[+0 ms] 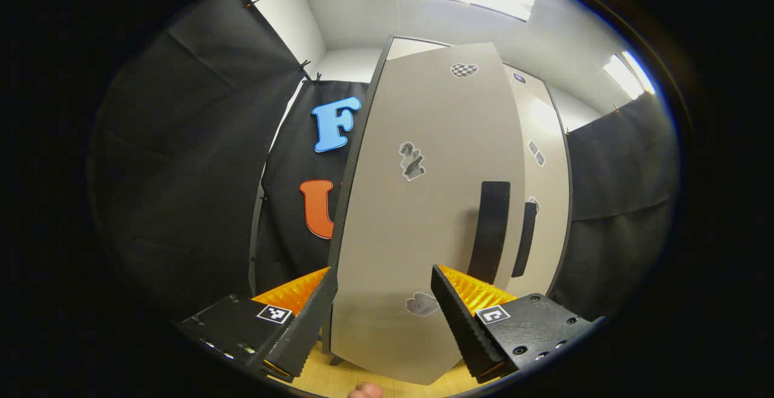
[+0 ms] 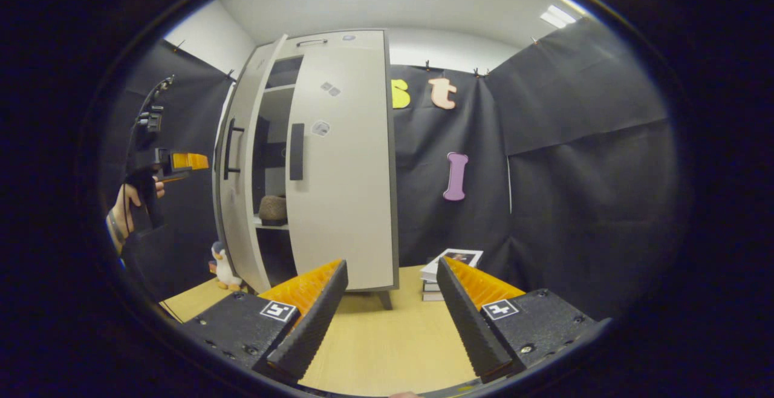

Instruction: Grab one shoe with the right hand and put it into the shoe cabinet, grab the other shoe with the left hand and put it into the shoe cabinet; then close the right door with the right hand and the left door with the left hand.

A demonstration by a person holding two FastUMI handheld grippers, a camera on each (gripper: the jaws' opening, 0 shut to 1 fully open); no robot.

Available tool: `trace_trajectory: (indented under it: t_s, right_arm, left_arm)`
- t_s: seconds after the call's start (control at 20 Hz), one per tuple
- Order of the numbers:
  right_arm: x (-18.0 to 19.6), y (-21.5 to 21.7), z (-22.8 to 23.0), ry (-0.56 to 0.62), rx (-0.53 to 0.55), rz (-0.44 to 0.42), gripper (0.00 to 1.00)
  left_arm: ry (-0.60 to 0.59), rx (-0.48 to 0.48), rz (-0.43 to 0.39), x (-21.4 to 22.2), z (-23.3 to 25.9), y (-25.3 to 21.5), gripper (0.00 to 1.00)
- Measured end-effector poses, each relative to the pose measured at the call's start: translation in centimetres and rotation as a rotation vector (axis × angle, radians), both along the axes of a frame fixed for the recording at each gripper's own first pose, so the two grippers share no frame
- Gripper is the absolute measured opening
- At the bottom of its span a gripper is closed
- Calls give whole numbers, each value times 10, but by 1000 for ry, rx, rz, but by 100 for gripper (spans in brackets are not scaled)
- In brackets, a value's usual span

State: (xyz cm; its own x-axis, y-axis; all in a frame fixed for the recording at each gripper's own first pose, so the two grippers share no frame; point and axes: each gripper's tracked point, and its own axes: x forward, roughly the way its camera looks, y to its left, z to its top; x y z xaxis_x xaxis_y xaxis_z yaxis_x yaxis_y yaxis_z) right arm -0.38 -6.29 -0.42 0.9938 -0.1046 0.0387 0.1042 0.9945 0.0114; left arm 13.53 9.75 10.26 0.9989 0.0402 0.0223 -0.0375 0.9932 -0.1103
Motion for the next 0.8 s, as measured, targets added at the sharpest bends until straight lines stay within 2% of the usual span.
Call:
trace_trajectory:
  t_s: [0.05, 0.1, 0.15, 0.25, 0.3, 0.35, 0.4, 0.55, 0.8]
  right_arm:
    - [1, 2, 0, 0, 1, 4, 97]
    - [1, 3, -2, 1, 1, 9, 97]
    - [1, 4, -3, 3, 1, 13, 97]
    - [2, 8, -5, 9, 1, 22, 97]
    - [2, 9, -7, 13, 1, 25, 97]
    - [1, 10, -8, 17, -1, 29, 97]
    - [0, 10, -9, 20, -4, 31, 97]
    - [-1, 11, -12, 30, -9, 32, 97]
    - [-4, 11, -20, 47, -5, 34, 95]
  left_arm:
    - [1, 6, -9, -5, 0, -6, 95]
    - [3, 12, -21, -11, -1, -11, 99]
    - [5, 18, -32, -18, -2, -18, 95]
    - [14, 29, -62, -31, -9, -36, 95]
    - [15, 34, -71, -37, -12, -44, 99]
    - [12, 38, -76, -43, -15, -52, 94]
    - [0, 46, -78, -49, -15, -58, 99]
    - [-23, 75, -78, -63, -23, -74, 99]
    - [-2, 44, -114, -92, -50, -105, 99]
